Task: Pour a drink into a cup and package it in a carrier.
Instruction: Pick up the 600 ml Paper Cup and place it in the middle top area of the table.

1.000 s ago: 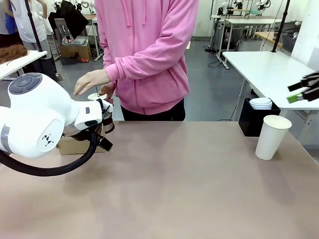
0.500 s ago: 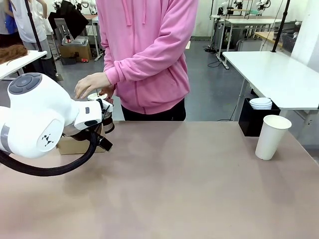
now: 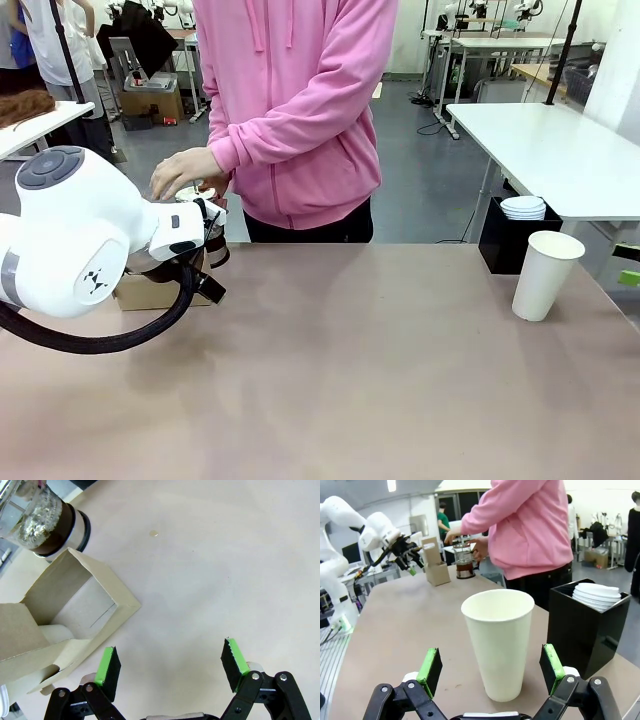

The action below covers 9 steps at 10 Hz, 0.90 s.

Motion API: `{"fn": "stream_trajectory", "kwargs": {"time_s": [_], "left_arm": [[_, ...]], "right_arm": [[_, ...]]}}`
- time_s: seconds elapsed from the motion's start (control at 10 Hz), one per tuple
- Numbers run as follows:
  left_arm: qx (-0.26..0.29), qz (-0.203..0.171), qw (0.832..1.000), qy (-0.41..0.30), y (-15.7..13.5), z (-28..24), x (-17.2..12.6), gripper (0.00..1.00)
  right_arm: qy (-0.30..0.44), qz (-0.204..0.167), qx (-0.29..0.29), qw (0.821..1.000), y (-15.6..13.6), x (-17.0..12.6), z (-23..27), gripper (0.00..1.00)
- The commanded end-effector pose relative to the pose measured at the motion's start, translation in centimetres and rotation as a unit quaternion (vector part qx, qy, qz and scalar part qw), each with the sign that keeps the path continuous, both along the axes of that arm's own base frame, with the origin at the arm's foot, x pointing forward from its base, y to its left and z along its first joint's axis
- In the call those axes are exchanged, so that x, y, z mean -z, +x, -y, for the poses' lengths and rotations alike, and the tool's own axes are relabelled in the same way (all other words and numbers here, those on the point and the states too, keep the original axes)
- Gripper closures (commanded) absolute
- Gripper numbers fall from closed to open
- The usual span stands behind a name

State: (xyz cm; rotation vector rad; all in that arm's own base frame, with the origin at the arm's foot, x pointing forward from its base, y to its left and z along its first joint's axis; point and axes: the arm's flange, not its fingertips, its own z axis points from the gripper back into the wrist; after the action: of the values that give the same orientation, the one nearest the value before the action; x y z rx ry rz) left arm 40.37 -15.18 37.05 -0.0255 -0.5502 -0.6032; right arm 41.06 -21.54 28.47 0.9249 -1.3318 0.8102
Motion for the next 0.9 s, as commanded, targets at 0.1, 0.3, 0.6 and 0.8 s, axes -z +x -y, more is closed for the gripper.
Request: {"fn": "stream_trajectory", "kwargs": {"time_s": [0.1,0.3,0.6,0.8], "left_arm": [[0.000,0.000,1.000,-0.001,0.0,0.0,0.0,0.00],[0.000,0.000,1.000,-0.001,0.0,0.0,0.0,0.00],[0.000,0.000,1.000,-0.001,0.0,0.0,0.0,0.00],[0.000,0.000,1.000,-0.001,0.0,0.0,0.0,0.00]], "right_arm": [[0.011,0.031,0.031,0.999,0.6,1.7,-1.7,0.00],[0.016,0.026,0.042,0.999,1.2,2.6,-2.9,0.00],[0.009,0.014,0.038,0.999,1.9,4.0,-4.9,0.00],[0.005,0.007,0.028,1.000,2.2,4.7,-5.9,0.00]]}}
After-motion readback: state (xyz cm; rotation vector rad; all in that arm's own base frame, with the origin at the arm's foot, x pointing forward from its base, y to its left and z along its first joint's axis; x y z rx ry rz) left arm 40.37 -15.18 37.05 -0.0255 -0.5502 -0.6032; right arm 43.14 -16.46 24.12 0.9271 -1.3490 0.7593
